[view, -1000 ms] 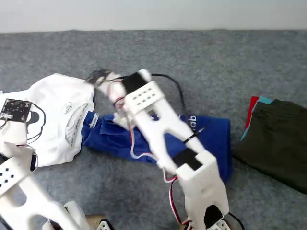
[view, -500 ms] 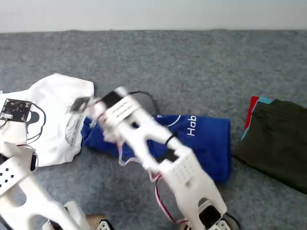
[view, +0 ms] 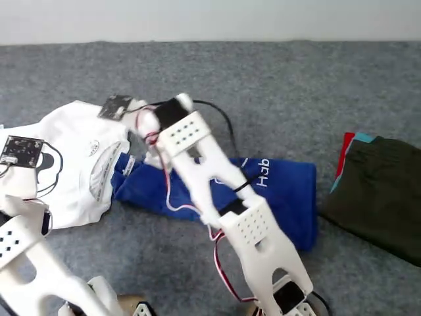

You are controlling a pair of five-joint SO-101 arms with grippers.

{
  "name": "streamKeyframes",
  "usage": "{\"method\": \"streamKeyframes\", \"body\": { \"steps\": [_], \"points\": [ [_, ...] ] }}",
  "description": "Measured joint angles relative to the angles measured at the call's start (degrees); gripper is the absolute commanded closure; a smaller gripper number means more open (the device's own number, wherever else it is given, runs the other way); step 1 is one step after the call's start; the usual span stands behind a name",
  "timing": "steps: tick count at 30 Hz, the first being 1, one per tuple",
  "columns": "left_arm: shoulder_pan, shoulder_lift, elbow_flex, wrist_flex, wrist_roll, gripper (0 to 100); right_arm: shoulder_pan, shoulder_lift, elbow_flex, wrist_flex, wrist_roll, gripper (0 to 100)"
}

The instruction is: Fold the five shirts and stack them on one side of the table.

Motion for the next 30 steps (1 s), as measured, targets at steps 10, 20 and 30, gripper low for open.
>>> {"method": "streamKeyframes", "body": {
  "steps": [10,20,30],
  "points": [
    [0.00,0.00,0.00,0.00,0.00,99,1.23,3.43,10.29,0.00,-1.23,99.0],
    [0.00,0.00,0.00,0.00,0.00,99,5.27,4.22,9.93,0.00,-1.41,99.0],
    [0.00,0.00,0.00,0.00,0.00,99,-4.57,6.42,9.85,0.00,-1.76,99.0]
  ]
}}
